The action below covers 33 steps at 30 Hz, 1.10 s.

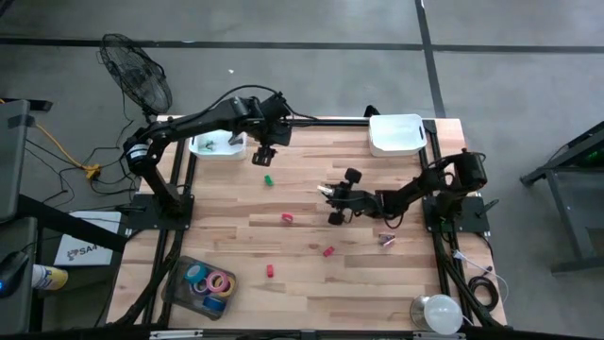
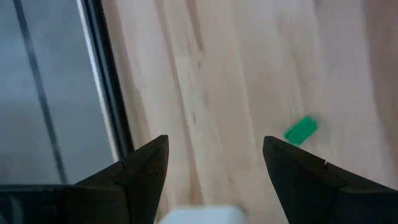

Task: Pick and place Stapler, Stapler remover, tape
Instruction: Put the gray staple remover into the left white bin

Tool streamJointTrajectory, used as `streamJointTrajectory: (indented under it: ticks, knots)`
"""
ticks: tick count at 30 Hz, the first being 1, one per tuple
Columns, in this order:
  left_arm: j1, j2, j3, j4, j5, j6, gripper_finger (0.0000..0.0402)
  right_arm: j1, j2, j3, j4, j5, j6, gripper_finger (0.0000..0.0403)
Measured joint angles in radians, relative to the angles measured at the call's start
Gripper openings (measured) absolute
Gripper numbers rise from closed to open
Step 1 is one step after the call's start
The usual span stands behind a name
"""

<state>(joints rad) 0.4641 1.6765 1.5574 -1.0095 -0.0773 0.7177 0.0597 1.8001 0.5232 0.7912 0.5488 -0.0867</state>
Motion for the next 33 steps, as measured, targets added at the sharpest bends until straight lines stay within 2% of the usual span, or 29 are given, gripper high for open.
streamJointTrajectory:
  ticks: [6, 11, 13, 23, 33]
  knots:
    - [0.000, 0.000, 0.000, 0.107, 0.201, 0.008, 0.0257, 0.000, -0.081, 0.000, 0.041, 0.047, -0.175, 0.0095]
    - [-0.001, 0.000, 0.000, 0.228, 0.415, 0.009, 0.0257, 0.000, -0.179, 0.001, 0.051, 0.072, -0.206, 0.0095]
    - [-0.010, 0.000, 0.000, 0.274, 0.467, 0.003, 0.0257, 0.004, -0.218, 0.001, 0.048, 0.073, -0.209, 0.0095]
    - [-0.150, 0.000, 0.000, 0.439, 0.474, 0.072, 0.0257, 0.014, -0.348, 0.001, 0.117, 0.045, -0.287, 0.0095]
    - [-0.288, 0.001, 0.000, 0.514, 0.273, 0.117, 0.0257, 0.015, -0.352, 0.001, 0.182, 0.010, -0.341, 0.0095]
